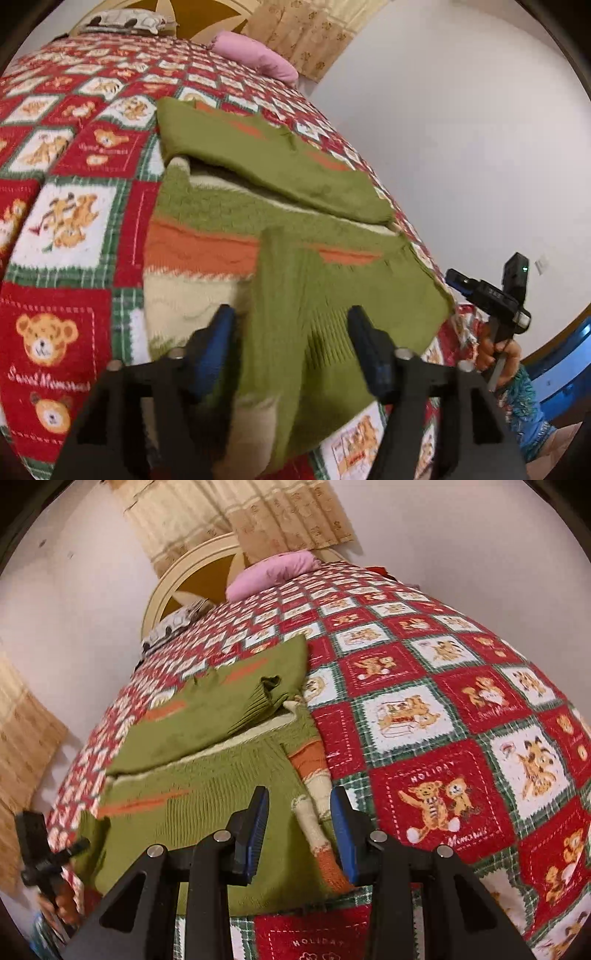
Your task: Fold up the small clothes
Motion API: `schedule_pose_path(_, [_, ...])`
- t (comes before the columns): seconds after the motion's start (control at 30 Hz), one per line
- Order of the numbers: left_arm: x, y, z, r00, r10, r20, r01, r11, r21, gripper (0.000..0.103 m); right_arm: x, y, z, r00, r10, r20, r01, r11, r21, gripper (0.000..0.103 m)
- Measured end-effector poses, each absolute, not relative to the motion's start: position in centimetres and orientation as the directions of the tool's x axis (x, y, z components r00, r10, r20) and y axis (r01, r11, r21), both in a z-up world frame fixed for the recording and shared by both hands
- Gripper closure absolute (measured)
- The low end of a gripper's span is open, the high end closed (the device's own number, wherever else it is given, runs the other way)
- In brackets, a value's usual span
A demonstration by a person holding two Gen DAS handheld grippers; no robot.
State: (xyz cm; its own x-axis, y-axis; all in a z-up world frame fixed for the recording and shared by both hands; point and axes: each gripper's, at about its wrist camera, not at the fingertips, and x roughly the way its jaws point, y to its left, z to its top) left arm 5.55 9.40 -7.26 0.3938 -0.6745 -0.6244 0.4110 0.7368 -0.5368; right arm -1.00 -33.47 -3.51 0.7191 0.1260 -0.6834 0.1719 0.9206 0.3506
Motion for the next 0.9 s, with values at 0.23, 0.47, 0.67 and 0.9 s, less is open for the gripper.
schedule_pose_path(0.23, [6.9,9.2,-7.7,0.403,-0.676,-0.617,0.39,0.737,-0.552,0.035,1.3,-31.2,-3.0,0.712,0.097,-0.696,0.096,0.968,0.233,0.063])
schedule_pose_path(0.47, [6.9,9.3,-7.8,0.412,-0.68,-0.607,0.394,0.734,-0.554,0.036,4.9,-28.4,-5.3,0.644,0.097,-0.759,-0.001,0.992,0.127,0.06])
schedule_pose_path(0.67, [6.6,9.4,-8.1,0.417,-0.673,-0.611,0.4,0.739,-0.542,0.068,4.8,-26.1,-6.4,0.639,0.007,-0.77,-0.072,0.996,-0.05,0.065])
schedule_pose_path(0.9, [6.2,11.0,-7.8,0.463,-0.658,-0.594,0.332,0.75,-0.572,0.091,2.8,-26.6,-5.0,0.669,0.007,-0.743,-0.013,1.0,-0.002,0.096])
